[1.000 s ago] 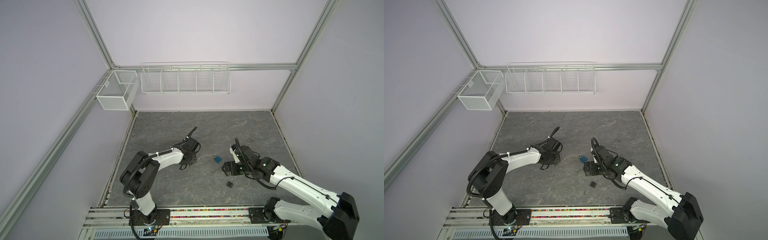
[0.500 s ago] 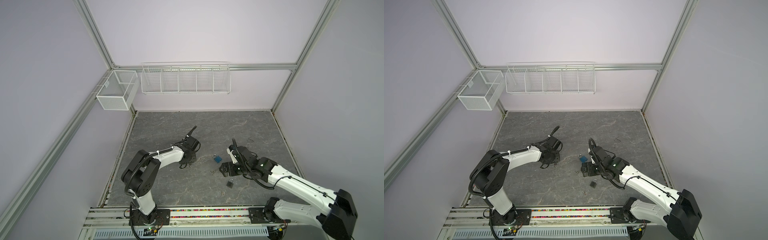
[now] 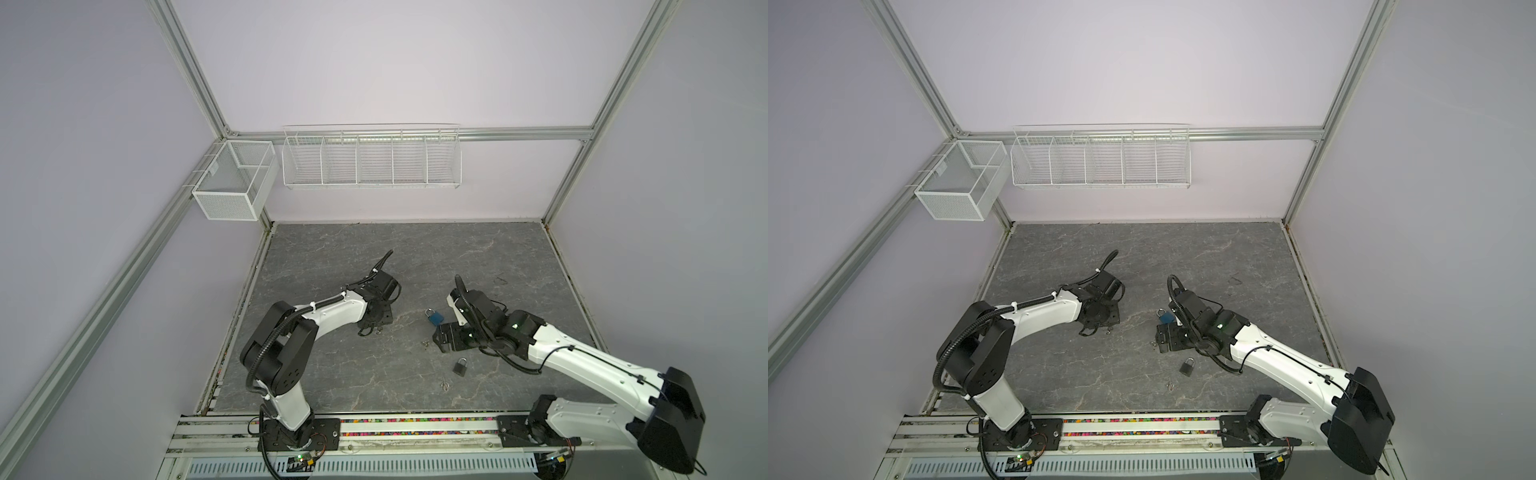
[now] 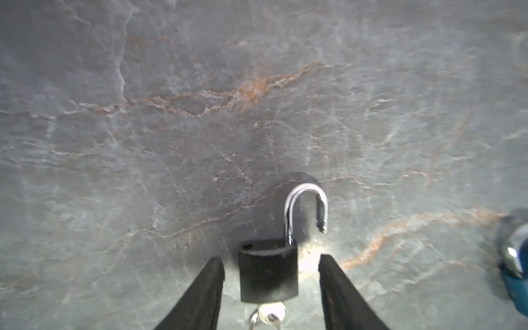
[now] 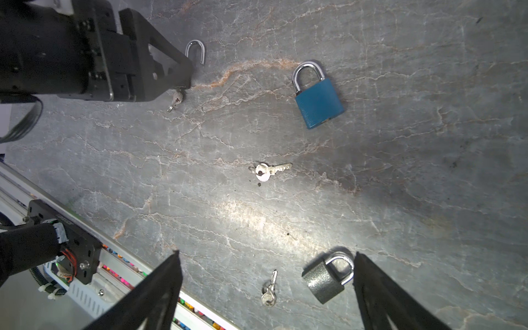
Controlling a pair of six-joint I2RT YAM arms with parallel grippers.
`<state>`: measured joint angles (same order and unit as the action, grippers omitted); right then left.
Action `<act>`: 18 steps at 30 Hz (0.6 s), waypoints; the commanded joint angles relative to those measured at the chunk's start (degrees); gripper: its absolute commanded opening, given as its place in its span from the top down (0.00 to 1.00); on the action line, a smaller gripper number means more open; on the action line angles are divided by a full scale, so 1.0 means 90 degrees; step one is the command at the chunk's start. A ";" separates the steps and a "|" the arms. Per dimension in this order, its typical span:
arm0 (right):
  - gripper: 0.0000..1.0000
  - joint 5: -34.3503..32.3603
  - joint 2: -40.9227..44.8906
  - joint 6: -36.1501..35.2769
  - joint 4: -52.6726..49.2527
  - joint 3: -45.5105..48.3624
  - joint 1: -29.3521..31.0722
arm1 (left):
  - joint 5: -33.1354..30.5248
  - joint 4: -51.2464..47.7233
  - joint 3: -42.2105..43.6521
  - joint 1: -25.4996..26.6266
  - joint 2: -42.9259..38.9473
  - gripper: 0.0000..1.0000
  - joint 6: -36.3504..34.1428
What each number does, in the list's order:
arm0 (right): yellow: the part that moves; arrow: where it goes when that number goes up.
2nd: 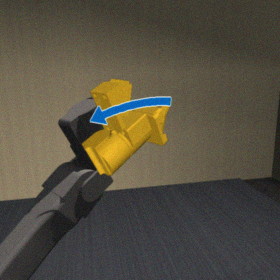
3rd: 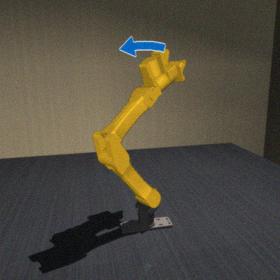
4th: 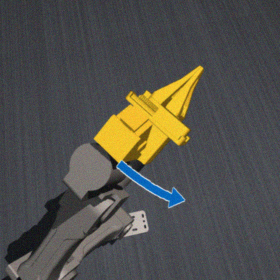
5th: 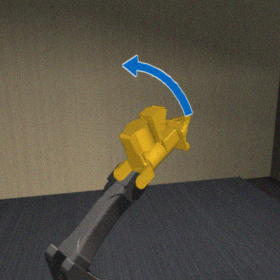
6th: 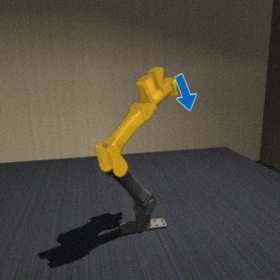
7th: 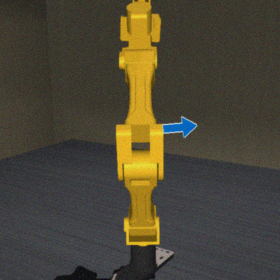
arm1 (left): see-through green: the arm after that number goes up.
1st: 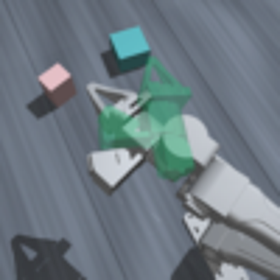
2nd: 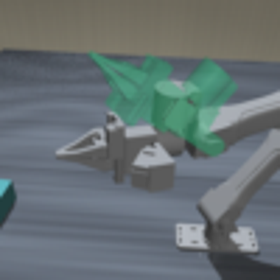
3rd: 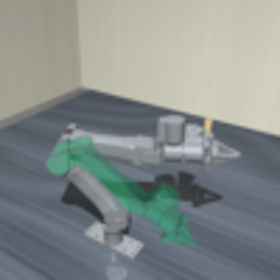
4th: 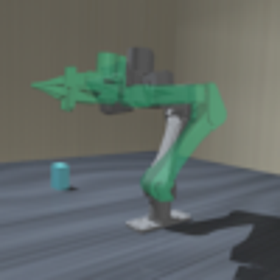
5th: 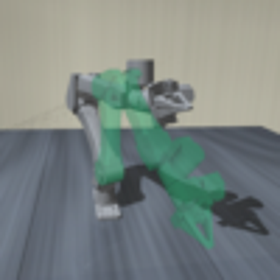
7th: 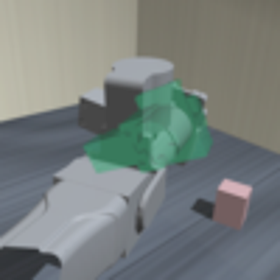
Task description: Unlock with the key
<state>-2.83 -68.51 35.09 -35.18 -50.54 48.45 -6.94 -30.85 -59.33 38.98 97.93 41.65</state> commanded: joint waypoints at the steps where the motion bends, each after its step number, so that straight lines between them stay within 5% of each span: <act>1: 0.05 -0.0325 -0.0096 0.0582 -0.0309 -0.0348 0.0205 | 0.0087 -0.0112 -0.0056 -0.0034 -0.0534 0.45 0.0089; 8: 0.01 -0.0478 -0.0633 0.1316 -0.0193 -0.0536 0.0503 | 0.0173 -0.0001 0.0274 -0.0034 -0.1483 0.44 0.0142; 18: 0.15 0.0034 -0.1755 -0.1462 -0.0249 -0.1211 0.0568 | 0.0133 0.0200 0.1082 -0.0034 -0.3004 0.44 0.0528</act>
<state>-4.54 -82.17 30.92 -36.23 -60.10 53.36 -5.10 -29.80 -51.68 38.98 74.35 44.05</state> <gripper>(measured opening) 0.856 0.561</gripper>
